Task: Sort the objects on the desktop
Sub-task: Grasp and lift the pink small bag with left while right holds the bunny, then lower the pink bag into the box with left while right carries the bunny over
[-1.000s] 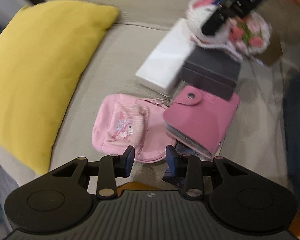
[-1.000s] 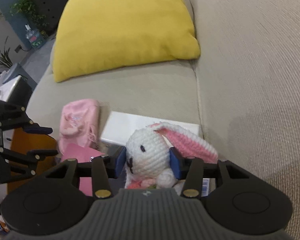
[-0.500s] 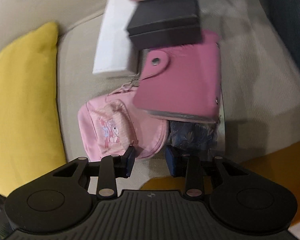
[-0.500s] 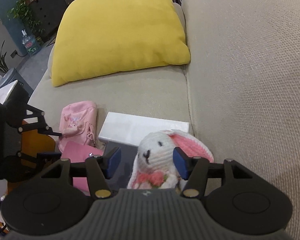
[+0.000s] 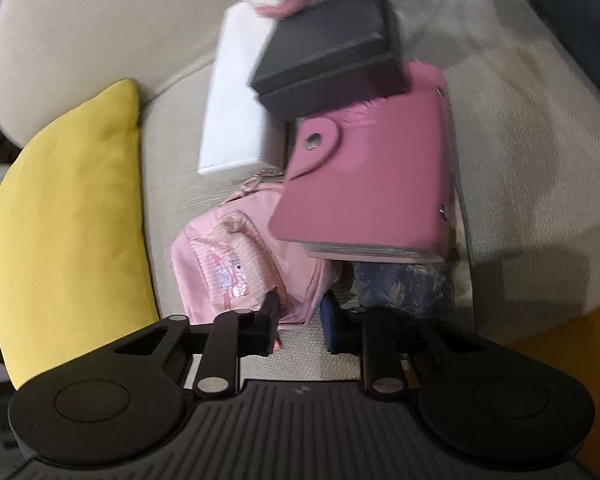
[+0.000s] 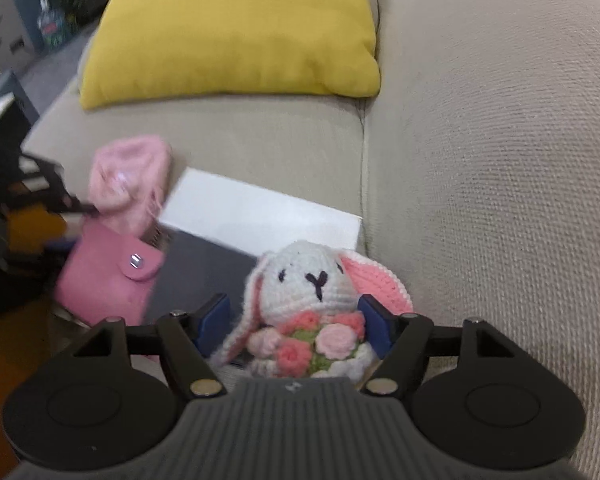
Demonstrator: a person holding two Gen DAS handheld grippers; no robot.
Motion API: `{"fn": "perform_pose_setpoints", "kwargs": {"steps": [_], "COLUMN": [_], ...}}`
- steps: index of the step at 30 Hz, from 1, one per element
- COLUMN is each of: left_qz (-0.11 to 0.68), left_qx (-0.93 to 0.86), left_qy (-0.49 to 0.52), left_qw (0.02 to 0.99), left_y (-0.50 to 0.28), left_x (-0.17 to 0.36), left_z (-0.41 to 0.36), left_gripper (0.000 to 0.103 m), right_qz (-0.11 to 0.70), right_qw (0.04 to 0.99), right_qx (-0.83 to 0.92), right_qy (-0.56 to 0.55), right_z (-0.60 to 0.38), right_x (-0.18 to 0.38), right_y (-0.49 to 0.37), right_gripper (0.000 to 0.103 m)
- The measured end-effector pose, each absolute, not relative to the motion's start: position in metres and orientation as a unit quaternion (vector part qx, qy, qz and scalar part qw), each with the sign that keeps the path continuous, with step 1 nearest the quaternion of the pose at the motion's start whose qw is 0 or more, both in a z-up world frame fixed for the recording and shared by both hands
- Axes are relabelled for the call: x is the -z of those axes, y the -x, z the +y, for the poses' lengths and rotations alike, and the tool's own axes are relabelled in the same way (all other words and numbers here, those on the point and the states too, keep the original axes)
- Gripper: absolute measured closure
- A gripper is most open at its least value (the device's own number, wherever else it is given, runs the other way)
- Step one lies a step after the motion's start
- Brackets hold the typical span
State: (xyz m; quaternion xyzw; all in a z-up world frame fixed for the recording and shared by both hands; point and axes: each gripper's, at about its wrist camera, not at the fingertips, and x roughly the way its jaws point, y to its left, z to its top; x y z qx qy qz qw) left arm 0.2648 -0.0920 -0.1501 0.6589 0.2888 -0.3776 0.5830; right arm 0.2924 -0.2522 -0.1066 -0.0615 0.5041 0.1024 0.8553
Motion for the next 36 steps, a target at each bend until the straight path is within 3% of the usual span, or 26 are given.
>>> {"fn": "perform_pose_setpoints", "kwargs": {"steps": [1,9,20,27,36], "left_qz": [0.297,0.343,0.353,0.328,0.302], "left_qx": [0.378,0.352,0.316,0.291,0.234], "left_qy": [-0.645,-0.511,-0.232,-0.18,-0.158], "left_qw": [0.594,0.705,0.85,0.88,0.911], "left_y": [-0.267,-0.291,-0.287,-0.25,-0.187], "left_x": [0.146,0.097,0.011,-0.038,-0.067], "left_z": [-0.091,-0.086,-0.04,-0.007,0.037], "left_gripper": [0.092,0.097,0.097,0.097,0.097], "right_qz": [0.505,0.499,0.46,0.43,0.389], "right_qw": [0.855,0.859,0.882,0.891,0.898], "right_qx": [-0.103,-0.107,-0.098,-0.125,-0.183], "right_qy": [0.064,0.041,-0.033,-0.075,-0.096], "right_z": [-0.253,-0.264,-0.276,-0.268,-0.233], "right_x": [0.108,0.101,0.063,0.033,-0.007], "right_y": [-0.293,-0.289,-0.27,-0.248,-0.202], "right_gripper": [0.036,0.057,0.065,0.073,0.074]}}
